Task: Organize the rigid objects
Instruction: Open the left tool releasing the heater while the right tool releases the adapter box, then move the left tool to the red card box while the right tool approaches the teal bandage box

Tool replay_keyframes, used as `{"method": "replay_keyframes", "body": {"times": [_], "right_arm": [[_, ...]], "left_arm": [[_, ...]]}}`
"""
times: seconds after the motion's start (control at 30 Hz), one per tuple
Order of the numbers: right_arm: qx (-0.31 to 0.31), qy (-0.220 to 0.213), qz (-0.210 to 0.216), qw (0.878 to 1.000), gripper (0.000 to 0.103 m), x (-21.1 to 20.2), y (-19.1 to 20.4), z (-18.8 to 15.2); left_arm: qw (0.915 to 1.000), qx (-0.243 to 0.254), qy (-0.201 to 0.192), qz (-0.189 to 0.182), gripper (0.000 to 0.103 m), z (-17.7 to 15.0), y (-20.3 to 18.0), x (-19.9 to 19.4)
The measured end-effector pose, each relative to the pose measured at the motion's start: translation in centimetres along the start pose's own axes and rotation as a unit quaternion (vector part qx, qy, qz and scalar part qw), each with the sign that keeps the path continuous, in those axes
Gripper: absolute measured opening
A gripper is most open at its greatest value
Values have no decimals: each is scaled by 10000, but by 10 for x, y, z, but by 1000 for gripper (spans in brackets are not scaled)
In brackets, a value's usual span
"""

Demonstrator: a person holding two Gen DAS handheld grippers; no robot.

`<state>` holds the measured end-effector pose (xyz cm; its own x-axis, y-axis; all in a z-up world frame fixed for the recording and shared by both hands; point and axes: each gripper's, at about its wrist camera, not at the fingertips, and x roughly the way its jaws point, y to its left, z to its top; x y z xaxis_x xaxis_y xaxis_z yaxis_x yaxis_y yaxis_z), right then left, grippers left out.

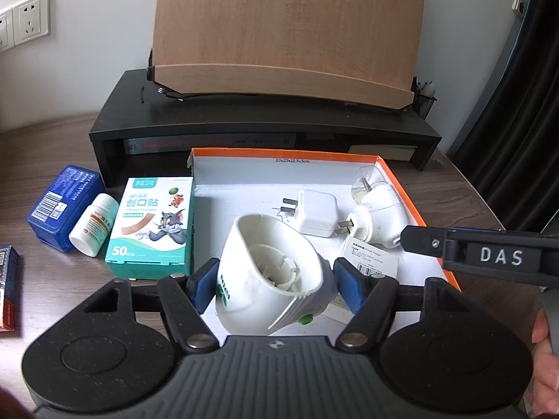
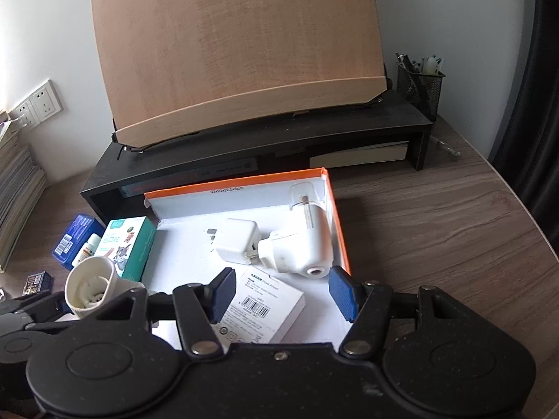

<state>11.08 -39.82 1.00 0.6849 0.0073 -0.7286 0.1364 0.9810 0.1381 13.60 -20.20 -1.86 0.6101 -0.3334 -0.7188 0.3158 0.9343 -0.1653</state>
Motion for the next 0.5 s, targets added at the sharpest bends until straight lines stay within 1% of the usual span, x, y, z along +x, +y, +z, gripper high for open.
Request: {"method": "replay_keyframes", "body": {"times": [0.13,0.17,0.2,0.23,0.27,0.5], "right_arm": [[29,-71,-45,10000,72,-7,-3,-1],[36,-86,-54,9999,72,-9,-4,0],[44,-104,-59,9999,72,-10,-4,-1],[51,-128,-53,9999,72,-12,-4,-1],[55,-146,-39,9999,72,-13,-4,-1],[-9,-201,87,9998,72,-19,10,-4]], "left_arm": [[9998,24,159,-114,71,-1,-5,9],[9997,14,180,-155,73,-1,-5,9],[9997,-1,176,-157,78,-2,-6,8],[9998,-2,151,-159,81,-2,-6,7],[9998,3,116,-160,81,-3,-6,4],[9999,-110,-56,-14,82,-2,0,-16]]}}
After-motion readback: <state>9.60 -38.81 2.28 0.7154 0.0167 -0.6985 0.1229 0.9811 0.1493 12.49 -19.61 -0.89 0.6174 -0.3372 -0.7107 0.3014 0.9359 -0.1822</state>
